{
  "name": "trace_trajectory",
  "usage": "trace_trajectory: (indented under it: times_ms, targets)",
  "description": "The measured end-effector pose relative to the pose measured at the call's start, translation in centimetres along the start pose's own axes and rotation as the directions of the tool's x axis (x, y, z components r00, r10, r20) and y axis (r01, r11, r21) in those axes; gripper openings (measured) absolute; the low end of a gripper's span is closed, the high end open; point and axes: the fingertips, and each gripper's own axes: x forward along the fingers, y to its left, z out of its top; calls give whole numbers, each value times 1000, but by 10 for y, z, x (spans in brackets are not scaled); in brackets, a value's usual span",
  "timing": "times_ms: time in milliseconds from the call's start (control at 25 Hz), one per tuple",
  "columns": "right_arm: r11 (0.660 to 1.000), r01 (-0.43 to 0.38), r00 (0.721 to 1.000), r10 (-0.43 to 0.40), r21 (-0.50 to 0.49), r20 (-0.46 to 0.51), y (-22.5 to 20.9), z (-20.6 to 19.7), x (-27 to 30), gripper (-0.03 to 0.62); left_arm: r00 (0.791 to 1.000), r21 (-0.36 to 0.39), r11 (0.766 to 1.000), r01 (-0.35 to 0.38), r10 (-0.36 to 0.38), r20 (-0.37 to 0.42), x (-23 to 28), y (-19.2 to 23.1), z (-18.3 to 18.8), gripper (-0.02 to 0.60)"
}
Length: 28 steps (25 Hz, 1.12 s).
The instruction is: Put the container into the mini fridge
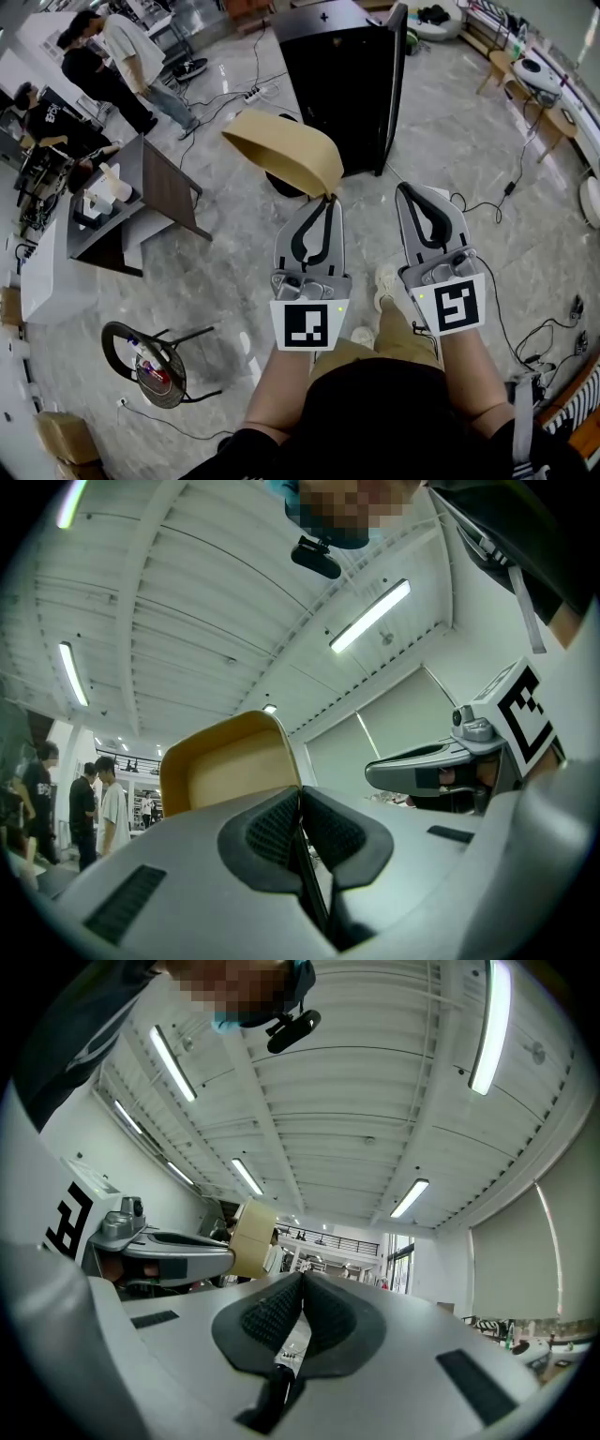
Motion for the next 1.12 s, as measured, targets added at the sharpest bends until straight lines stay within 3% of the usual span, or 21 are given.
trace_trajectory:
  times_ms: [320,600,760,880,1040,1120]
  targets:
    - [998,-36,999,34,-50,-30,-25,-32,36,35,1000,30,1000,9,-8,-12,43,16,-20,29]
    - [1000,-23,1000,23,14,8,-58,-53,88,35,1000,10,1000,-10,10,-19,97,29,-50,29]
    - [999,-27,1000,27,20,-6,-86,-72,120,35,999,34,999,-2,3,-40,136,36,-67,29]
    - [999,-31,1000,31,37,3,-106,-83,146,35,995,102,994,30,-20,-101,165,42,-86,29]
    - [998,-48,999,49,29,-17,-134,-107,178,35,997,12,1000,-23,24,-73,205,52,-101,29]
    - [997,-72,997,72,5,-36,-144,-122,192,35,996,14,1000,-23,24,-81,223,56,-111,29]
